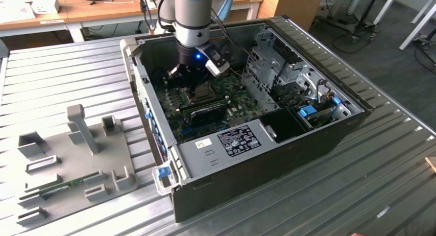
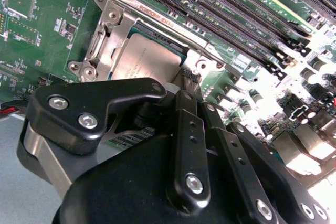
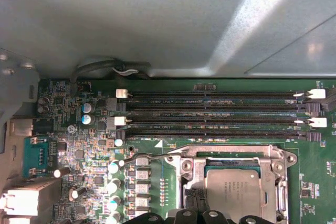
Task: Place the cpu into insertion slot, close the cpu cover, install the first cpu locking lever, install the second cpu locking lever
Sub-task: 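Close the cpu cover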
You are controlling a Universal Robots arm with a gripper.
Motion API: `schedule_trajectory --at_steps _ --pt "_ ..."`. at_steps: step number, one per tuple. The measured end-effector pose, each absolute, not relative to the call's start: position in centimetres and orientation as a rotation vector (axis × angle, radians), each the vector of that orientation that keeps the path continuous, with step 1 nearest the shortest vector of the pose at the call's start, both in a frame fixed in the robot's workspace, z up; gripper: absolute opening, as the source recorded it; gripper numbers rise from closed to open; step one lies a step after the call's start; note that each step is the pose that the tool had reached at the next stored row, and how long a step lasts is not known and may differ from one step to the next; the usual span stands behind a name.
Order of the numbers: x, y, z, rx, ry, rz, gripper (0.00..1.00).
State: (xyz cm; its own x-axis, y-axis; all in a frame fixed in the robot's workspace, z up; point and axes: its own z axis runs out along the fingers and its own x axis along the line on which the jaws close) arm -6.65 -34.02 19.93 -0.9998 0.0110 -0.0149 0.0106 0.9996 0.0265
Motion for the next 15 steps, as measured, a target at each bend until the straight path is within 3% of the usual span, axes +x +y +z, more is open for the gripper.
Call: schedule_trajectory --at_steps 15 --pt "-6.65 -34.02 19.89 0.017 3.126 0.041 0.10"
